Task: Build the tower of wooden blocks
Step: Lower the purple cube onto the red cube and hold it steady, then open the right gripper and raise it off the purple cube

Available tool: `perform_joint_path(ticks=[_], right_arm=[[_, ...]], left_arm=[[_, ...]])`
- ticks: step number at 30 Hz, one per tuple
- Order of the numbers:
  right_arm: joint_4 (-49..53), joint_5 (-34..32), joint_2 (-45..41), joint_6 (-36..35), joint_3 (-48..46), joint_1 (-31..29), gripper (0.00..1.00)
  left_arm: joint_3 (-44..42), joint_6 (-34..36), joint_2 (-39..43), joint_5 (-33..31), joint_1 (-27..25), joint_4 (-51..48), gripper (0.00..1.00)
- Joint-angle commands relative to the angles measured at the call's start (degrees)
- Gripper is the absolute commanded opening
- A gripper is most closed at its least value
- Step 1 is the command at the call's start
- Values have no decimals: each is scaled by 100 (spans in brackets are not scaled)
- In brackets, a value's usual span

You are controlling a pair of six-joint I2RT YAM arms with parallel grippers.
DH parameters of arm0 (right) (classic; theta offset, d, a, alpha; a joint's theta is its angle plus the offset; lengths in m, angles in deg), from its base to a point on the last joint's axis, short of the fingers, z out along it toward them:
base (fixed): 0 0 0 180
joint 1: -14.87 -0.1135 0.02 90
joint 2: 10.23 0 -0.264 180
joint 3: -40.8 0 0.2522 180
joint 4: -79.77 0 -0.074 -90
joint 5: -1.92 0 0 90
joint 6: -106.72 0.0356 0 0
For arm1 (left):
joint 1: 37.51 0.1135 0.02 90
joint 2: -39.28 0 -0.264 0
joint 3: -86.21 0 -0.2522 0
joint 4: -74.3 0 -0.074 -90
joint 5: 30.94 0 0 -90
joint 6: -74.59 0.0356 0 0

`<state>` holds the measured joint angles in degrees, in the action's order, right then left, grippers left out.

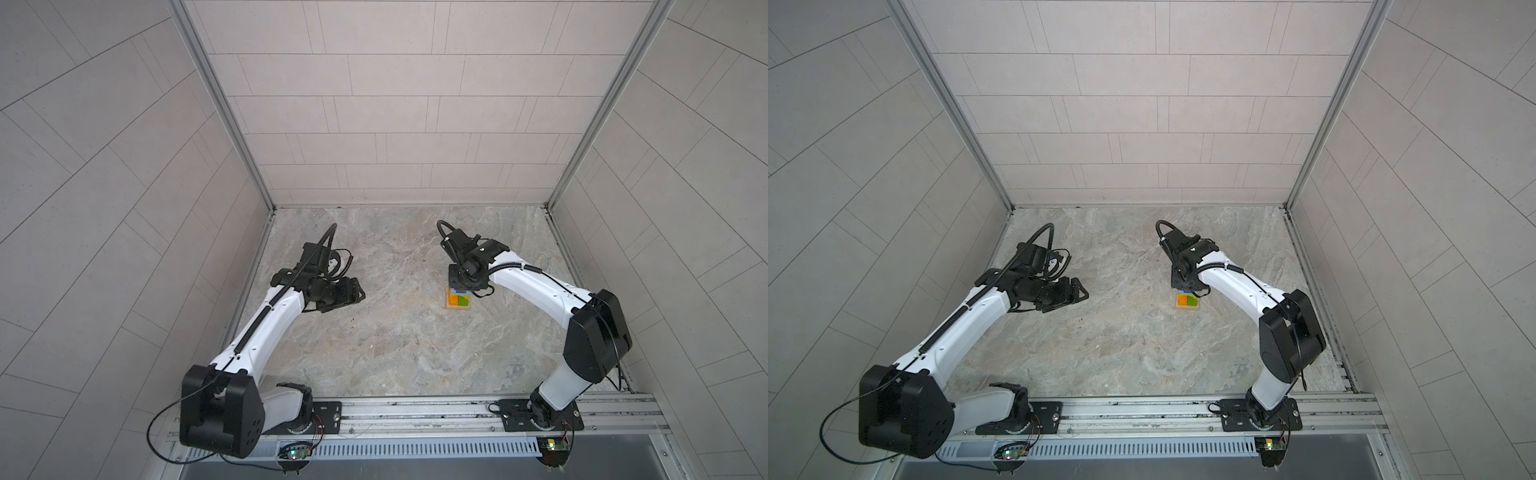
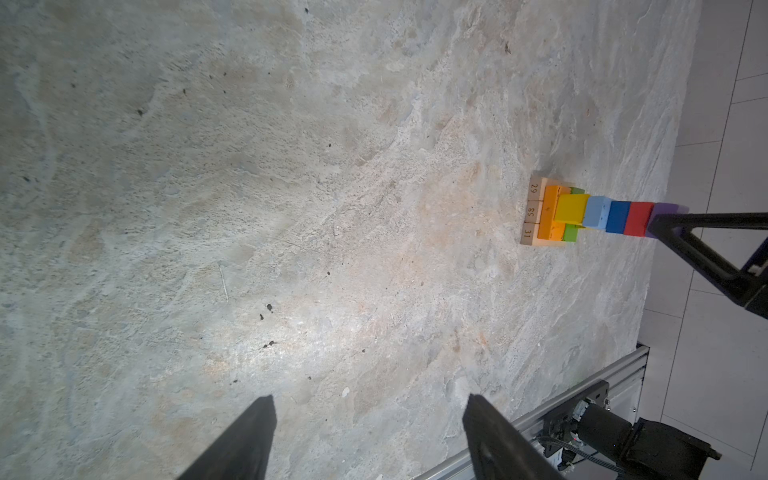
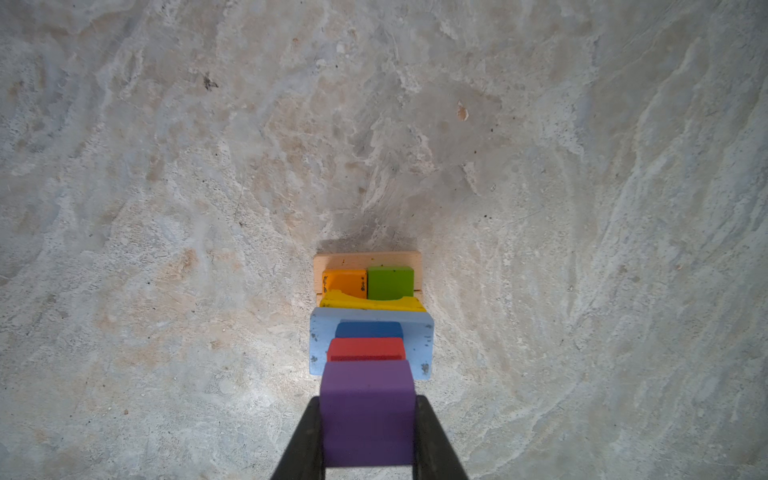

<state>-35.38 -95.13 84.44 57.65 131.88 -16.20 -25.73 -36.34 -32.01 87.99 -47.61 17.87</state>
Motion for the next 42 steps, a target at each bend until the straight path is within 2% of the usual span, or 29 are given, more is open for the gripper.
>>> perform_joint_path(ticks=[1,24,37,40,42], right_arm=[[86,-145,101,7,-50,17,24],[129,-138,75,-32,29,14,44],[17,-296,-445,-199,-2,13,61],[-43,-371,-730,-221,-71,14,67],[-103,-434,-935,-241,-135,13,75]], left_arm=[[28,60,-12,-1,25,23,78],[28,54,-17,-1,30,32,78],[15,54,56,-10,35,78,80],[10,58,62,-16,27,67,81],[10,54,95,-68,28,67,83]])
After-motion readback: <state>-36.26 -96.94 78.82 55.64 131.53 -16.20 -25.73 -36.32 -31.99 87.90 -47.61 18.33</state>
